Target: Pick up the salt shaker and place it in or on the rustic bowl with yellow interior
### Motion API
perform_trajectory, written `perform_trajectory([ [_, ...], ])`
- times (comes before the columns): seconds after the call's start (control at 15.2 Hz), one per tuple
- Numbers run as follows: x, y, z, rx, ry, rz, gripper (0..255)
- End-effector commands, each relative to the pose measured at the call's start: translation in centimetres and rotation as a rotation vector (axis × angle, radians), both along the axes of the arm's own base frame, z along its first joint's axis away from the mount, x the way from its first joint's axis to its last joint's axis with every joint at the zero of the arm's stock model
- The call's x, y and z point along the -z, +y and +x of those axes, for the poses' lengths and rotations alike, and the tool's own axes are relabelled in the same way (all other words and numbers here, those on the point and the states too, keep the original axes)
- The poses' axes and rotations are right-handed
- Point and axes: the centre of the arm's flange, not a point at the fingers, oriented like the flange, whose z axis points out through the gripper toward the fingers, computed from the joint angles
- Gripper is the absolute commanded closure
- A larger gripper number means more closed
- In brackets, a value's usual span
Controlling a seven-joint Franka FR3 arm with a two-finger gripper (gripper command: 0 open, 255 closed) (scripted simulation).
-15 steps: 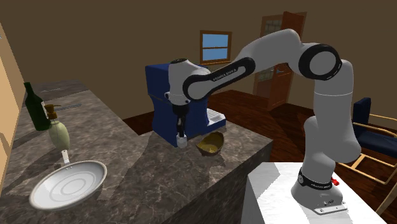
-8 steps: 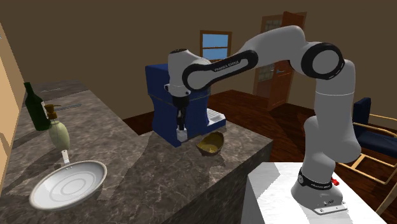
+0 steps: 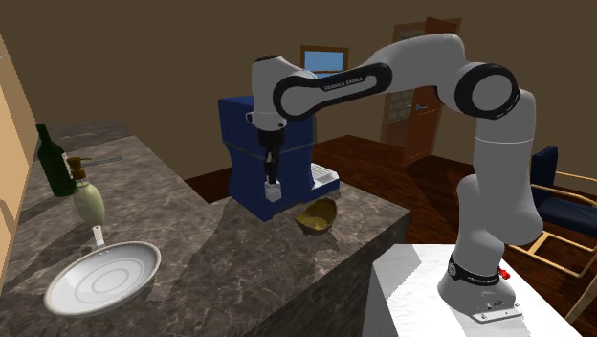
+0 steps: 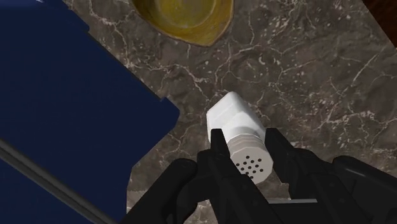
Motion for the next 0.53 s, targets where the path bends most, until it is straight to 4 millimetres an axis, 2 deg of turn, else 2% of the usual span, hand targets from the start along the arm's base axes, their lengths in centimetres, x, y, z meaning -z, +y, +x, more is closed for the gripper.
perform_trajectory([
  [0.0, -1.0, -0.1, 0.0, 0.000, 0.000, 0.000, 255],
  [0.13, -1.7, -0.1, 0.0, 0.000, 0.000, 0.000, 255],
  [0.46, -3.3, -2.5, -5.9, 0.000, 0.000, 0.000, 255],
])
